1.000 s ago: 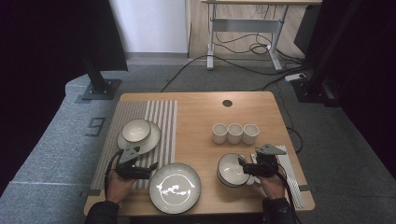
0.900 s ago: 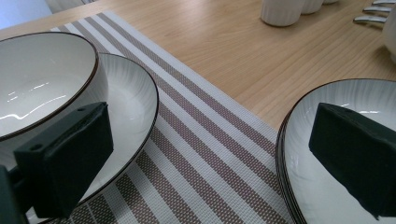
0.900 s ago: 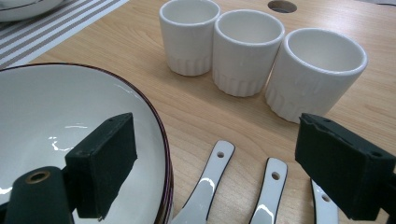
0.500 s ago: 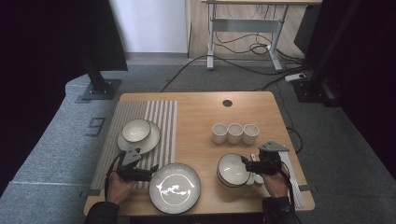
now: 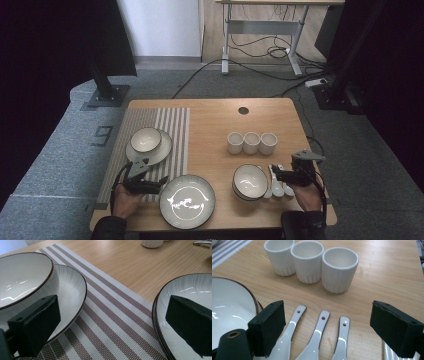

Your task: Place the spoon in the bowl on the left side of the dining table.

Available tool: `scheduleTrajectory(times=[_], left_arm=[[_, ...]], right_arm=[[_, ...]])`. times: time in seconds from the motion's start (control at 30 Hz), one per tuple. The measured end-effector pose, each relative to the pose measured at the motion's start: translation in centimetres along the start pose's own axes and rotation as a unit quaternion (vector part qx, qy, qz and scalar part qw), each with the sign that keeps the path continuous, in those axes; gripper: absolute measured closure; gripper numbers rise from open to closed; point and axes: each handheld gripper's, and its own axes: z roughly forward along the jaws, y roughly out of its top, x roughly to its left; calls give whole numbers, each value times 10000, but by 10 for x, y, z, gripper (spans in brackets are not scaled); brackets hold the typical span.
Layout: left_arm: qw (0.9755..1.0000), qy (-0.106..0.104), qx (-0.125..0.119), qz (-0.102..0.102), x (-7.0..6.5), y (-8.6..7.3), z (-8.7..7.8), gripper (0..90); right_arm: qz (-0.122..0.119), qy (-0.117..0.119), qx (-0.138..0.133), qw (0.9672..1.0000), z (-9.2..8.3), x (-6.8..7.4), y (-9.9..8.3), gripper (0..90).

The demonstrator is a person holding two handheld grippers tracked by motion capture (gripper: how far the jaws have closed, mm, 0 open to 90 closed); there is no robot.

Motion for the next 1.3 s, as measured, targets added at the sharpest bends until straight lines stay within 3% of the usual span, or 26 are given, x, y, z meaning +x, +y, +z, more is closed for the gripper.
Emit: scheduleTrajectory(times=[0.2, 0.47, 0.6, 0.83, 1.0, 1.3], left_arm=[[10000, -14, -44, 14, 1, 0, -1, 0], [10000, -44, -55, 56, 0, 0, -1, 0], [9999, -47, -74, 92, -1, 0, -2, 1], [9998, -62, -127, 118, -1, 0, -4, 6], [9998, -62, -122, 143, -1, 0, -4, 7], [9998, -78, -111, 175, -2, 1, -4, 10]], right_arm=[[-27, -81, 273, 9996, 7, -4, -7, 112], [57, -373, 558, 9977, 17, -12, -19, 246], [99, -375, 739, 9965, 22, -14, -23, 328], [285, -404, 954, 9942, 30, -17, -29, 388], [203, -391, 1130, 9926, 36, -19, -33, 406], [67, -413, 1257, 9912, 40, -18, -36, 517]])
